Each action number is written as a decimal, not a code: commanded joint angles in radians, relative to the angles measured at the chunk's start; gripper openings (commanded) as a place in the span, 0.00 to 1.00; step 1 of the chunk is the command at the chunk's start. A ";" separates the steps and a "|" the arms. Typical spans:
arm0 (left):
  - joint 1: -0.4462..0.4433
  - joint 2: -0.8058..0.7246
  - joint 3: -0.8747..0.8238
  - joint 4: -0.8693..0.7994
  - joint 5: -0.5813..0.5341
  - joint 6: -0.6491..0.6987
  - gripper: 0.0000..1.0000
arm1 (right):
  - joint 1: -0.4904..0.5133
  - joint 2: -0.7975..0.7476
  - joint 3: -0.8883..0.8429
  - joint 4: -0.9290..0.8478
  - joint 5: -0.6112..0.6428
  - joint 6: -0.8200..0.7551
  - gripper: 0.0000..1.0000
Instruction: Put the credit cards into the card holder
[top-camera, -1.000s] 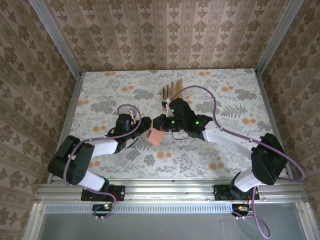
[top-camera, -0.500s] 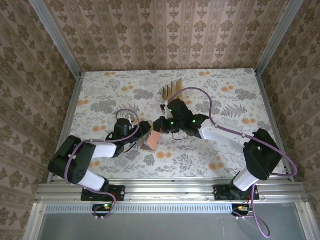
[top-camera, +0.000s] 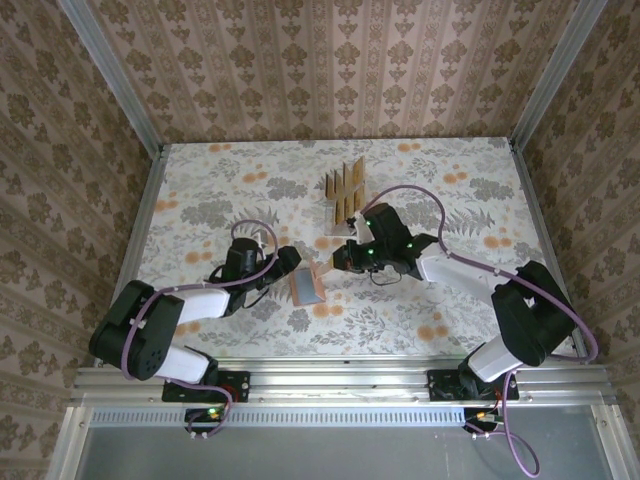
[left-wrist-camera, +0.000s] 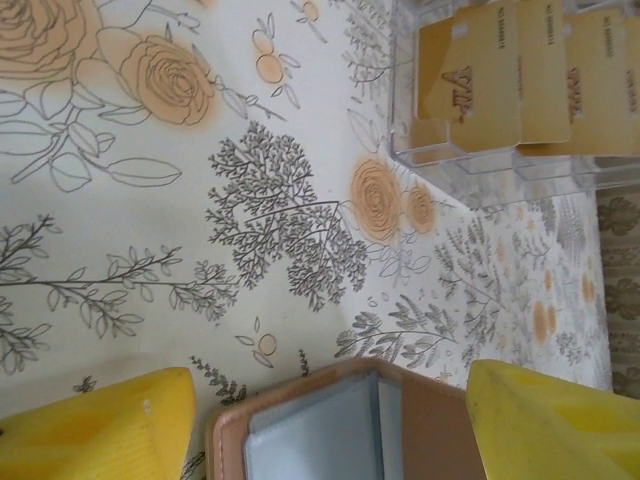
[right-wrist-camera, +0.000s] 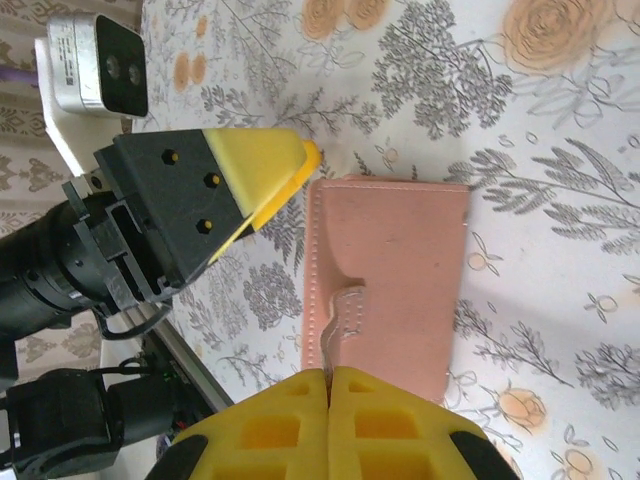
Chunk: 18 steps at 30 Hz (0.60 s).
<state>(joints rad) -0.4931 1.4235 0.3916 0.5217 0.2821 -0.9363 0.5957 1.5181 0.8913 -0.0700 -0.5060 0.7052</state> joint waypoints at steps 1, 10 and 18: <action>-0.014 -0.023 0.040 -0.092 -0.021 0.065 0.73 | -0.021 -0.040 -0.049 0.013 -0.018 -0.018 0.00; -0.053 -0.022 0.088 -0.202 -0.049 0.111 0.74 | -0.074 -0.075 -0.136 0.039 0.001 -0.009 0.00; -0.082 -0.040 0.085 -0.269 -0.075 0.132 0.74 | -0.092 -0.088 -0.175 0.056 0.020 0.000 0.00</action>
<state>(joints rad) -0.5686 1.4132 0.4656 0.3058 0.2325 -0.8364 0.5106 1.4624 0.7303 -0.0322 -0.5018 0.7067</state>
